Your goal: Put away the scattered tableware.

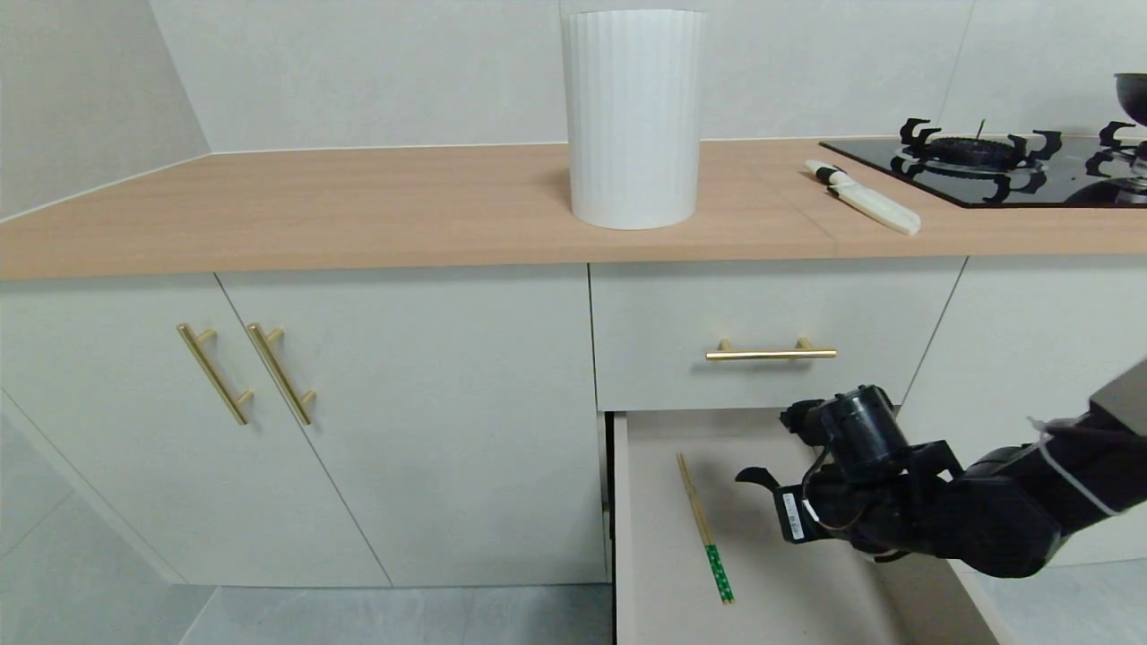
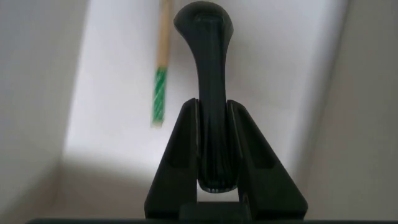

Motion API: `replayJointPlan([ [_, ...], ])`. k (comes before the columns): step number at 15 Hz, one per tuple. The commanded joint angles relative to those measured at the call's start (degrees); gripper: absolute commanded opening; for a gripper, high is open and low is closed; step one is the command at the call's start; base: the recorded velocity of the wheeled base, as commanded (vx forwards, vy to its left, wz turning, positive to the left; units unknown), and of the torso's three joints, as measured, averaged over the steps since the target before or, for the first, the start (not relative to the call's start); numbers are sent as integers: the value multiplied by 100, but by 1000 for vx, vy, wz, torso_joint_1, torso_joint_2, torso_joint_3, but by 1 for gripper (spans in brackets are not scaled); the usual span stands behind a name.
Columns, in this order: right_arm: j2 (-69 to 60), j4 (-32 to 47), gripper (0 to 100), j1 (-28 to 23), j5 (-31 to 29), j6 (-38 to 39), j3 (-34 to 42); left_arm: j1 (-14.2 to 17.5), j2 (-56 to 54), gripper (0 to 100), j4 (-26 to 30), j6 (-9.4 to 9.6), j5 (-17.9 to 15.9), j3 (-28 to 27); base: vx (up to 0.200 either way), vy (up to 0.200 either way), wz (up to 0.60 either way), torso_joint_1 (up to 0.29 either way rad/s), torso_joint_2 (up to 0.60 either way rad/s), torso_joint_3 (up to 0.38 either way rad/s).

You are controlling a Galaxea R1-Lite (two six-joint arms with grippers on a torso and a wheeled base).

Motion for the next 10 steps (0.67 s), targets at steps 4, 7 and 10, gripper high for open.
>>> replayJointPlan([
  [4, 1614, -1036, 0, -52, -135, 41, -25, 1, 9, 100, -1, 2, 0, 0, 0, 0, 0, 0, 0, 0],
  [7, 1930, -1159, 0, -52, -179, 49, -51, 1, 9, 100, -1, 2, 0, 0, 0, 0, 0, 0, 0, 0],
  [10, 2114, -1159, 0, -52, -188, 41, -104, 1, 9, 100, -1, 2, 0, 0, 0, 0, 0, 0, 0, 0],
])
